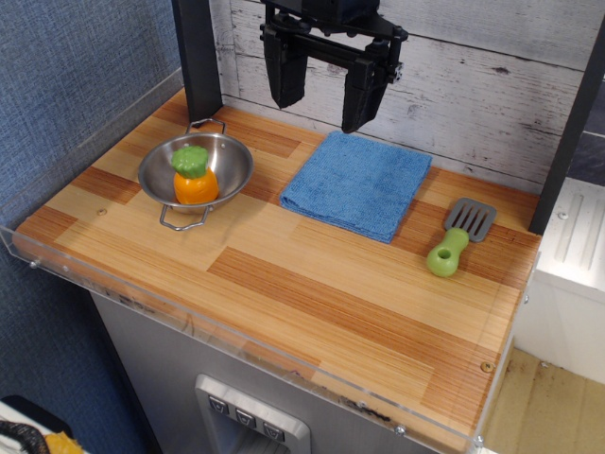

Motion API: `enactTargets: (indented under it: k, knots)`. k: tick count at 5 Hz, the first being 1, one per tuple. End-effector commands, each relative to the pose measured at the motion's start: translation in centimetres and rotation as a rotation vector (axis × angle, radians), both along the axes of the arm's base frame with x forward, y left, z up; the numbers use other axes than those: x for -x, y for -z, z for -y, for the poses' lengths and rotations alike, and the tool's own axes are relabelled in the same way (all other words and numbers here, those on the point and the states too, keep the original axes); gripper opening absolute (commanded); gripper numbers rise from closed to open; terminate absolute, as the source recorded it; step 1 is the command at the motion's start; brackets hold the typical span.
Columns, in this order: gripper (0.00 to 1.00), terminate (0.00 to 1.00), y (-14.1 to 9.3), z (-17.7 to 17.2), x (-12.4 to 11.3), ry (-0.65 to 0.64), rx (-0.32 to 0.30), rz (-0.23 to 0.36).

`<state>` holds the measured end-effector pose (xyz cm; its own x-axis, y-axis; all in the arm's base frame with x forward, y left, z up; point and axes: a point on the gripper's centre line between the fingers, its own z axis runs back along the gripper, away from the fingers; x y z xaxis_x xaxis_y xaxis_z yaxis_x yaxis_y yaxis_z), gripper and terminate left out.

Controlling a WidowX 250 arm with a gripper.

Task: Bring the blue rectangle near the front edge.

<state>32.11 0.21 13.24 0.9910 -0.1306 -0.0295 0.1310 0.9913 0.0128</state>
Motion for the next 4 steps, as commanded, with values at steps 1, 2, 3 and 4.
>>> enactTargets:
  k: [1,2,3,4]
  knots:
    - [1.00,0.00,0.0,0.0,0.0,0.000,0.000,0.000]
    - [1.00,0.00,1.6,-0.8,-1.2,-0.034,0.008,-0.047]
    - [1.00,0.00,3.8,-1.7,-2.8,-0.074,0.015,-0.082]
    - [1.00,0.00,5.3,-2.3,-3.5,-0.123,0.000,-0.034]
